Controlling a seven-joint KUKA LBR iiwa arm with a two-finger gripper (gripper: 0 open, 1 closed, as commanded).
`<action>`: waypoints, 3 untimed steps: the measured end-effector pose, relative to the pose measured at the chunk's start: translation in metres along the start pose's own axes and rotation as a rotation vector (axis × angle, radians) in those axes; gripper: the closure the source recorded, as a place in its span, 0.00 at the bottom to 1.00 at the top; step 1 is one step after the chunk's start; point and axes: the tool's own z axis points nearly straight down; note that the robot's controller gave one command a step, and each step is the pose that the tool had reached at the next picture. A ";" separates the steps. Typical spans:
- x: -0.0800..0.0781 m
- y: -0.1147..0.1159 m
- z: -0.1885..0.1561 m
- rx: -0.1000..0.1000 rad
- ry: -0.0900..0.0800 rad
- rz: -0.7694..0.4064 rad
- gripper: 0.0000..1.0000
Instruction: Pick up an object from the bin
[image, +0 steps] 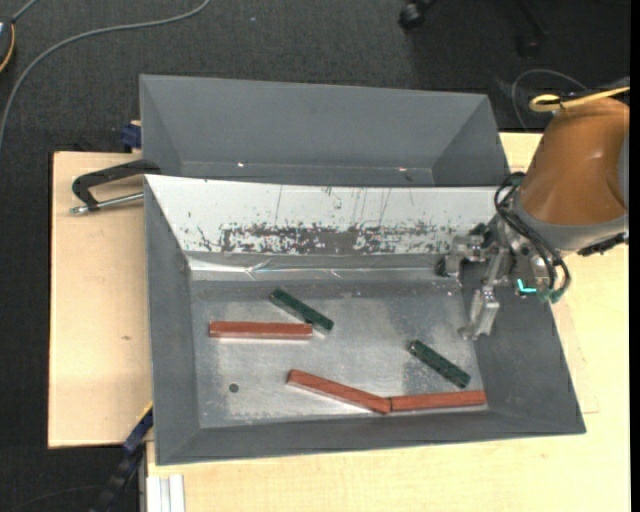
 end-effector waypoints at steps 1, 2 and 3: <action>0.074 0.008 0.099 -0.001 0.003 -0.041 0.00; 0.053 -0.009 0.064 0.001 -0.012 0.183 0.00; 0.054 0.006 0.048 -0.001 -0.011 0.468 0.00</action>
Offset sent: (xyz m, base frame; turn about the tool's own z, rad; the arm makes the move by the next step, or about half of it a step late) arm -0.0716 0.0073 -0.0945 -0.0428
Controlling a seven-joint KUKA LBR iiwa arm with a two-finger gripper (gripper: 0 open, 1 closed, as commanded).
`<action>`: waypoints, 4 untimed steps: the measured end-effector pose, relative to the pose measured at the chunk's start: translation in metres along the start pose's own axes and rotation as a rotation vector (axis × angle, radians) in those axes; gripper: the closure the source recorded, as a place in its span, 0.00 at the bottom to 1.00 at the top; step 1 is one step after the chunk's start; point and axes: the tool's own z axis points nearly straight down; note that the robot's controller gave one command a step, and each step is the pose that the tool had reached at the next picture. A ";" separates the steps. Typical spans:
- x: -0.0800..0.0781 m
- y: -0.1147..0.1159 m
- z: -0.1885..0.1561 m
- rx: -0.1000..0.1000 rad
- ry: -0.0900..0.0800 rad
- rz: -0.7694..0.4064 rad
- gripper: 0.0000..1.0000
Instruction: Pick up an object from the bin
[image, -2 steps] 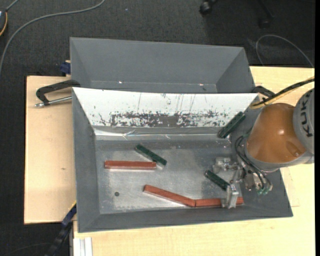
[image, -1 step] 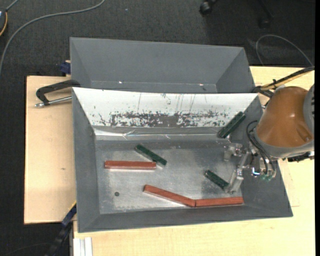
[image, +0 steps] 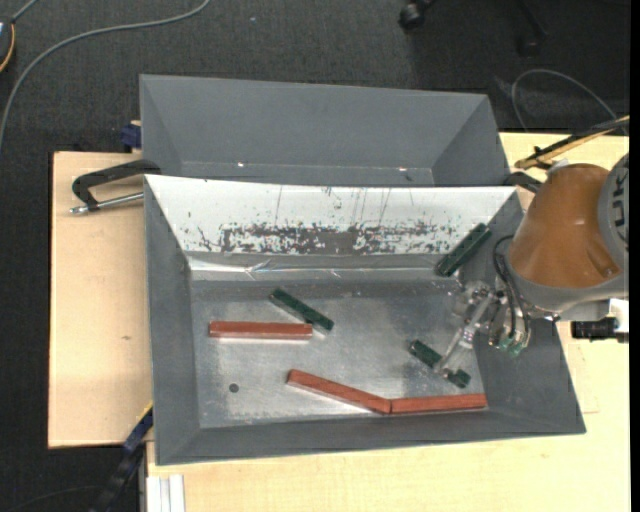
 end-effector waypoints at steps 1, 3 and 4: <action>0.027 0.012 0.049 0.002 0.009 0.065 0.00; -0.010 -0.013 0.046 0.001 0.001 0.273 1.00; -0.011 -0.012 0.002 -0.001 -0.003 0.272 1.00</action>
Offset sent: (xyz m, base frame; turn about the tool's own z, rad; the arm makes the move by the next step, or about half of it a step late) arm -0.0182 0.0214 -0.0470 0.0659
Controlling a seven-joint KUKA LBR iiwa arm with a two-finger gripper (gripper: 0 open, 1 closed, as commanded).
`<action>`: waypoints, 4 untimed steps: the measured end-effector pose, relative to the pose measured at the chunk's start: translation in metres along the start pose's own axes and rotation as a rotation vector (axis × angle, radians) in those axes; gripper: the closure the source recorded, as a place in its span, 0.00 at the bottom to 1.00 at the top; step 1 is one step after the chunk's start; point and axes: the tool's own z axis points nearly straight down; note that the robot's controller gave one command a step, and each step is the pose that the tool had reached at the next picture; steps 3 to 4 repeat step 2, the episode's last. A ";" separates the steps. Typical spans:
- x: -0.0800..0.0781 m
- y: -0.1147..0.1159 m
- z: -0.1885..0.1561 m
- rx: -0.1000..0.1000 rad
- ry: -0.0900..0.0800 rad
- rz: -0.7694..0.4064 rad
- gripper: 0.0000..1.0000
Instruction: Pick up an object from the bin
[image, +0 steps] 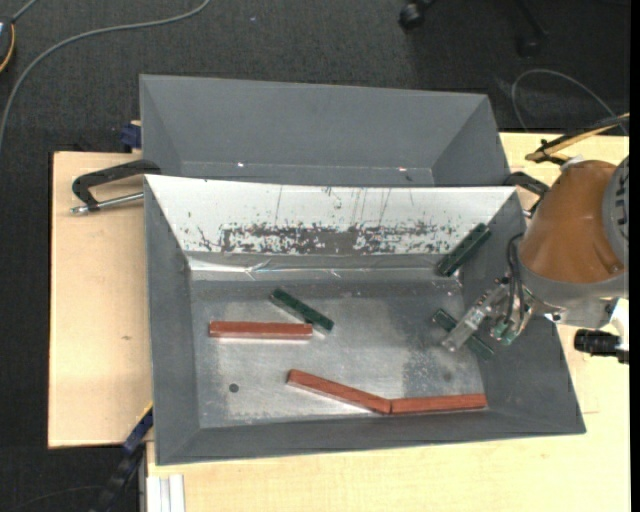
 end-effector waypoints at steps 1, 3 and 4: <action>-0.002 0.001 -0.034 0.000 0.000 -0.002 1.00; -0.004 0.003 -0.080 -0.001 -0.002 -0.004 1.00; -0.004 0.003 -0.080 -0.001 -0.002 -0.004 1.00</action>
Offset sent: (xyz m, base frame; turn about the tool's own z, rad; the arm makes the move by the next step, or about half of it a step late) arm -0.0001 -0.0001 0.0310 0.0000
